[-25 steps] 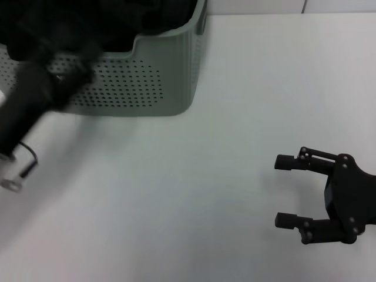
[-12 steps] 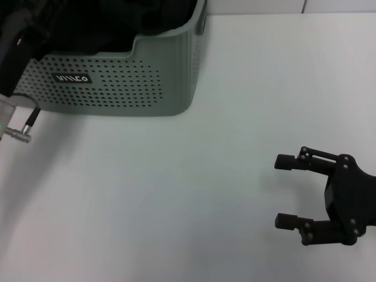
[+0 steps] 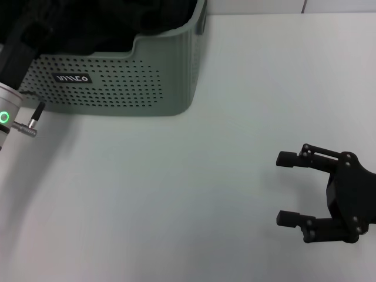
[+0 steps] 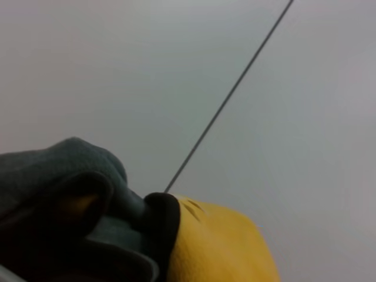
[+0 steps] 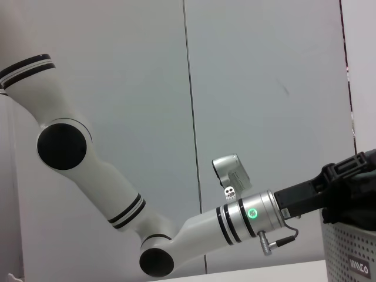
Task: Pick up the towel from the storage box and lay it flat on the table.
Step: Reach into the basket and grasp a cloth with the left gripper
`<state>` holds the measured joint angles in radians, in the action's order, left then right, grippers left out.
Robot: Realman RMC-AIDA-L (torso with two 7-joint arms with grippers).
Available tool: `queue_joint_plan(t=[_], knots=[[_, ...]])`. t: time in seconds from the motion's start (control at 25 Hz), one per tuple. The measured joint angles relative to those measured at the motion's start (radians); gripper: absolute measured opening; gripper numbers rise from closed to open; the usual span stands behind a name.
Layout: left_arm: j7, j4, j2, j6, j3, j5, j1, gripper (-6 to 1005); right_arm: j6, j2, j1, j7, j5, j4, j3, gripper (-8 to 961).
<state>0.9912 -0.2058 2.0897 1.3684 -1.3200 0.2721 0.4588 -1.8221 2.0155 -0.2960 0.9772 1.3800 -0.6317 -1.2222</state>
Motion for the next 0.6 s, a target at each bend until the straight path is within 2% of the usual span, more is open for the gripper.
queue_joint_plan(t=[0.6], knots=[[0.054,-0.039,0.000,-0.016,-0.004,-0.028,0.007,817,-0.020,0.002,-0.003,-0.040,-0.023,0.037,0.000,851]])
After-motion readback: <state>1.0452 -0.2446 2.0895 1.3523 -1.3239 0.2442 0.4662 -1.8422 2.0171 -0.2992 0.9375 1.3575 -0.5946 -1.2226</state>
